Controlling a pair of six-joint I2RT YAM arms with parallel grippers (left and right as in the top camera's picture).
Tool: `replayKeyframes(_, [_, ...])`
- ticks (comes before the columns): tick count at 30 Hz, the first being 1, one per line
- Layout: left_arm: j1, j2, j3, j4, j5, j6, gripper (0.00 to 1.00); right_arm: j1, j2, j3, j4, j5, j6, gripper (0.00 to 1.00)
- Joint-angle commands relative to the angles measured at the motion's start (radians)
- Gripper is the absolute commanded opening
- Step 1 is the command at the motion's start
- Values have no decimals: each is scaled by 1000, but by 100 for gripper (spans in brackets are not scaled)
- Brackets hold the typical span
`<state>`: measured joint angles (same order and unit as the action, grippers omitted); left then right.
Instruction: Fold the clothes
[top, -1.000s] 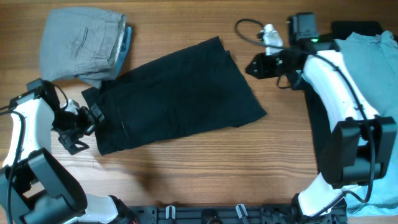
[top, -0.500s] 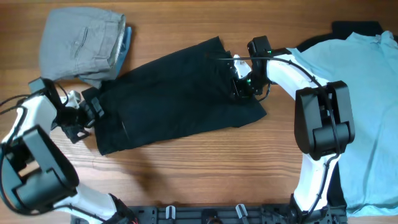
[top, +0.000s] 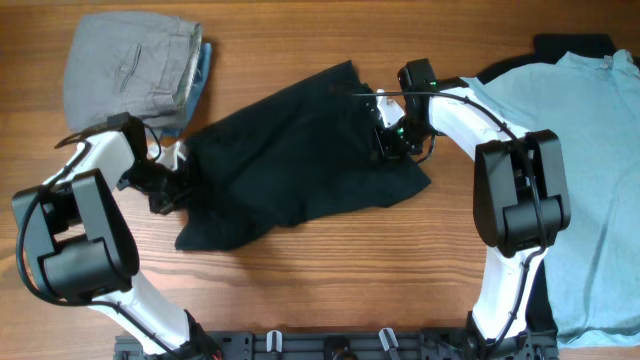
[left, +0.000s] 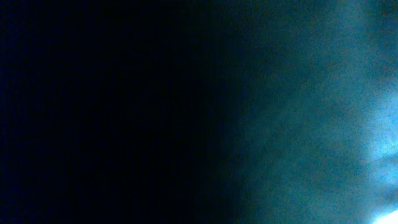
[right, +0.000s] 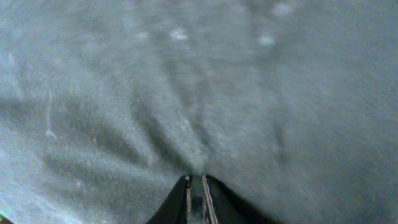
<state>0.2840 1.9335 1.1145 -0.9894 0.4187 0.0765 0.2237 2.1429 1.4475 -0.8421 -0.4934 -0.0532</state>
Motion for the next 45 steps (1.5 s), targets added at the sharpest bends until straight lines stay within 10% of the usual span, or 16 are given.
replayKeyframes(1, [38, 26, 92, -199, -225, -48, 4, -16, -21, 32, -55, 11, 1, 11])
replayKeyframes(11, [-137, -4, 668, -627, -270, -154, 4, -51, -203, 47, -98, 156, 34, 15])
replayKeyframes(25, [-708, 121, 731, -236, -264, -496, 8, -295, -203, 47, -86, 150, 132, 17])
replayKeyframes(29, [-744, 192, 731, -156, -175, -553, 46, -295, -203, 47, -72, 150, 134, 18])
replayKeyframes(30, [-755, 204, 731, -127, -114, -553, 99, -295, -203, 47, -67, 150, 134, 19])
replayKeyframes(40, [-705, 40, 732, -222, 27, -504, 100, -290, -203, 47, -67, 57, 69, 28])
replayKeyframes(45, [-589, -79, 732, -330, -263, -409, 100, -229, -203, 47, -69, -135, -65, 43])
